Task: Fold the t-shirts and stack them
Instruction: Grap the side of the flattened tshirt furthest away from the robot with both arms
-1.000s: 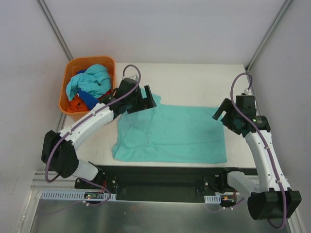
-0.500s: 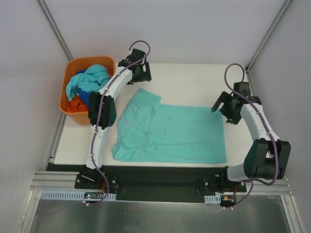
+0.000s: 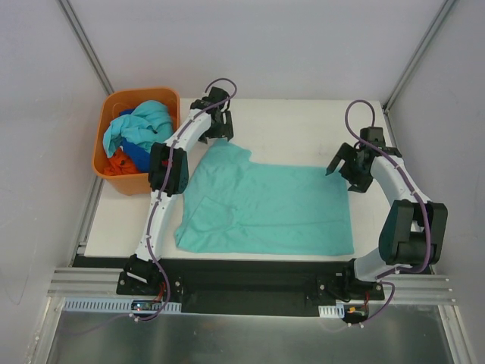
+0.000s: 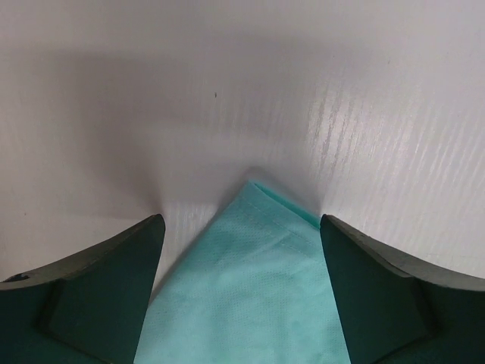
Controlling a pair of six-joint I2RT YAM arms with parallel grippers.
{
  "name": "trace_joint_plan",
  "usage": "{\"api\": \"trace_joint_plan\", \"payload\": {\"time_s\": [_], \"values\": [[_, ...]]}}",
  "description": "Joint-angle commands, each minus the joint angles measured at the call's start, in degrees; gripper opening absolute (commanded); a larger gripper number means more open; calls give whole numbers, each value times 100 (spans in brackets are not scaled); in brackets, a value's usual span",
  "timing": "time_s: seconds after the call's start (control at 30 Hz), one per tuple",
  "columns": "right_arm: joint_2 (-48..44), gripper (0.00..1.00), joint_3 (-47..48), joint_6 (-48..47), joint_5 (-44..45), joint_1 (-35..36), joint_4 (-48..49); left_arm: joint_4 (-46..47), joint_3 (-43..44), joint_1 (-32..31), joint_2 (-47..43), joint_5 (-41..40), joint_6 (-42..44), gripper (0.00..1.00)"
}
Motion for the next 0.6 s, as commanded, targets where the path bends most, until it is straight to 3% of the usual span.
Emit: {"api": "trace_joint_plan", "payload": {"time_s": [0.0,0.27,0.4,0.47,0.57], "values": [[-43,97,81,-23,-76,-18,163,-95,293,-37,121,74,-105,81],[150,97,300,4,21,-18,163,-77,109,-64,121,39,-97,54],[361,97,494,4,231,-18,154,-69,153,-64,182,197,-114,34],[588,97,748,-22,537,-18,119,-25,179,-64,200,346,-105,30],[1097,99,1326,-84,819,-18,-30,72,205,-73,174,495,-70,2]]}}
